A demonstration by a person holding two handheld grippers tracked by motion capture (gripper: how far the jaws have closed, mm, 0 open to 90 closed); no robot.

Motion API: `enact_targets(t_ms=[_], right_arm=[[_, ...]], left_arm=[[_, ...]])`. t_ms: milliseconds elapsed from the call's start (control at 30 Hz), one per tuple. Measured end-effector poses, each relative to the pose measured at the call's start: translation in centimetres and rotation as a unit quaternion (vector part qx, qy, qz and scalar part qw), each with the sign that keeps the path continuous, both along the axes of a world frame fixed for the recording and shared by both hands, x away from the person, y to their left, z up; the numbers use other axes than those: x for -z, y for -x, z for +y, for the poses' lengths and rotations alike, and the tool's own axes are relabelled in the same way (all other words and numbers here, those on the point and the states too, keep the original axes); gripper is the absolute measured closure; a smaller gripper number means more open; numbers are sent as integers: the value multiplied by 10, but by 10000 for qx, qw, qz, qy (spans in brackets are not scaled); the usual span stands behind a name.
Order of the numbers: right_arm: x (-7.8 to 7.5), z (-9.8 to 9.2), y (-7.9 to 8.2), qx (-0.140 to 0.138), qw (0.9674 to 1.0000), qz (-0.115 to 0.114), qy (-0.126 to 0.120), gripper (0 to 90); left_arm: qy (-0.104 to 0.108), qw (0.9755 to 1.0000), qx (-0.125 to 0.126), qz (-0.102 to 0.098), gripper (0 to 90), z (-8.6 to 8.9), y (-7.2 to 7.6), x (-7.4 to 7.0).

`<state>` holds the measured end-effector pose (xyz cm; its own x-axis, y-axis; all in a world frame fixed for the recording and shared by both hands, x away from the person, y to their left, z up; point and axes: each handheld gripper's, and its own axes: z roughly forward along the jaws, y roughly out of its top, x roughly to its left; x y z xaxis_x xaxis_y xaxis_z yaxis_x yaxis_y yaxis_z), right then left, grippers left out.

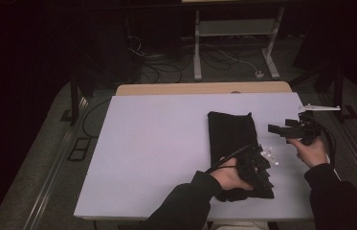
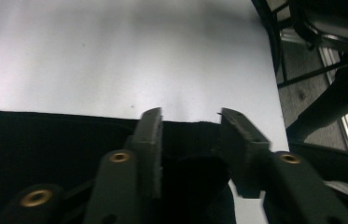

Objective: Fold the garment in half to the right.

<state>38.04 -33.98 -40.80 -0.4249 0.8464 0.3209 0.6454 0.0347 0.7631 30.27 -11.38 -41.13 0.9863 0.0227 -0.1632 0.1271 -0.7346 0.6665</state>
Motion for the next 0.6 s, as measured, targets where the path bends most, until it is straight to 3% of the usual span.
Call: enact_targets(t_ms=[233,333,400,533,600], right_arm=[[0,6,5,-221,9997,-35,95,0],[0,7,7,-267,9995,-43,141,0],[-1,7,9,-285,9995,-42,145,0],[-1,6,13,-310,9994,-81,142,0],[-2,6,15,-314,9994,-106,140,0]], left_arm=[[291,9992,-183,190,341,13,-8,-12],[384,9987,-326,111,201,17,-9,-16],[409,9983,-366,181,124,20,-9,-18],[426,9979,-453,169,10,23,-10,-19],[470,9977,-480,101,0,26,-11,-20]])
